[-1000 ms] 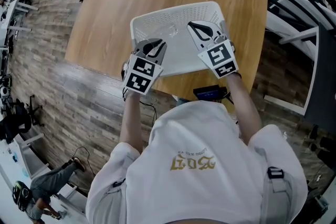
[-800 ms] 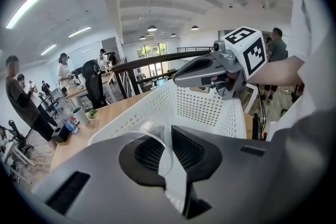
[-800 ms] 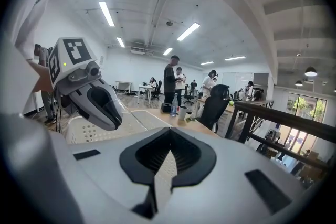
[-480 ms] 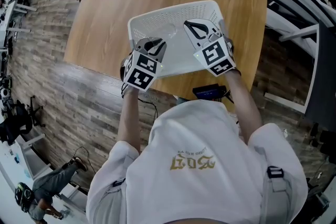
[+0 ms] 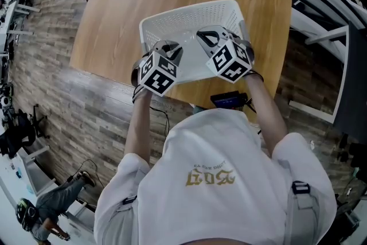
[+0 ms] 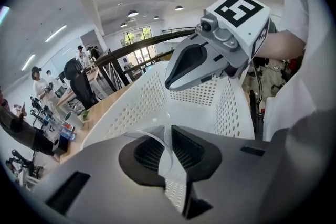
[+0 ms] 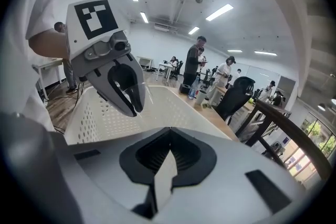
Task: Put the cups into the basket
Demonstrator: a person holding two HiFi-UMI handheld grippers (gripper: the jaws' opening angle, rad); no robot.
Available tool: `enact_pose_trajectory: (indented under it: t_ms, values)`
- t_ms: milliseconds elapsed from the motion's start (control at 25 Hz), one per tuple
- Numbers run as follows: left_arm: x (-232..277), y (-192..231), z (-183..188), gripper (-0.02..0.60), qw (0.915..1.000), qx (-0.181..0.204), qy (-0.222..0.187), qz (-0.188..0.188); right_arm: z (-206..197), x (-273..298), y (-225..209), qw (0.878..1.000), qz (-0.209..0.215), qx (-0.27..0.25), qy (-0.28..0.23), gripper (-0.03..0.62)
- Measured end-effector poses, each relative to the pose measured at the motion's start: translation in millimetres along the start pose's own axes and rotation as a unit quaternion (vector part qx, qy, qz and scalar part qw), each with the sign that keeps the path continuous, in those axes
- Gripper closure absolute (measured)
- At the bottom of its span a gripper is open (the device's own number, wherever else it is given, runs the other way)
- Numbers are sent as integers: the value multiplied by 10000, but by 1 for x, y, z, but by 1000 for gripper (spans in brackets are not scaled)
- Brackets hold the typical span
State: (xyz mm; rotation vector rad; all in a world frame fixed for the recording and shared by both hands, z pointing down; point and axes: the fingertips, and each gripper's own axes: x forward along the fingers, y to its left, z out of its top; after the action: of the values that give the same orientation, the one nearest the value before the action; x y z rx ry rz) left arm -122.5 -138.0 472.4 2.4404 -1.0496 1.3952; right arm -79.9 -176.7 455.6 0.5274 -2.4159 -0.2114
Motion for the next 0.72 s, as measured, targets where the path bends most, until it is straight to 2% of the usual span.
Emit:
enact_pose_trajectory:
  t_ms: [200,720]
  values:
    - [6,-6,-1,538,9999,66,96,-127,-3,2,2,9999,77,-55,136,583]
    - [27,-17,-10,538,9963,501,595,-352,-33,12,28,9904,636,-755,967,583]
